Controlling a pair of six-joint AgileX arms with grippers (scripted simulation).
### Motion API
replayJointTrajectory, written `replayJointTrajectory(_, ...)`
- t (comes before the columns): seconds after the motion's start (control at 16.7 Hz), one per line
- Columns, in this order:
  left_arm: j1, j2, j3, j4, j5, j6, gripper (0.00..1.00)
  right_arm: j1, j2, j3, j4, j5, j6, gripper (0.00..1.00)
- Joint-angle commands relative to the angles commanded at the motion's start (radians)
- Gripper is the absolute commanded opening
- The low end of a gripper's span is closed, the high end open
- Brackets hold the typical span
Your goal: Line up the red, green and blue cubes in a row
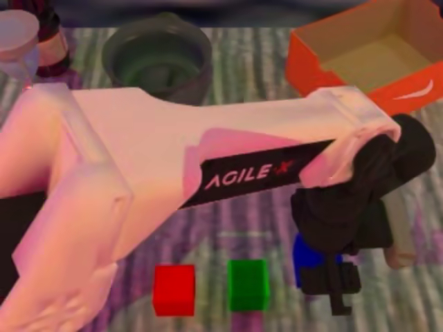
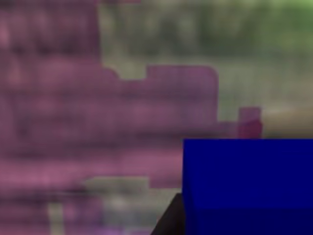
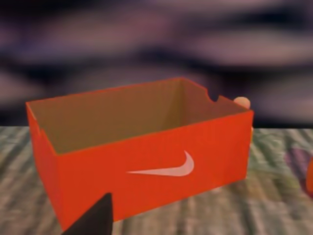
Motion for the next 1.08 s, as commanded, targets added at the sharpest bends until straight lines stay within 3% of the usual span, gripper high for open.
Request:
replayJointTrajectory(0.18,-0.001,0.029,-0.077,0.104,0.0,0.001,0.0,0.0,0.0,0.0,0.0,0.0,0.0,1.0)
replayJointTrajectory(0.48,-0.001,0.035,-0.093,0.122,0.0,0.001,0.0,0.0,0.0,0.0,0.0,0.0,0.0,1.0)
replayJointTrajectory(1.08,-0.001,0.035,-0.093,0.122,0.0,0.001,0.75,0.0,0.0,0.0,0.0,0.0,0.0,1.0)
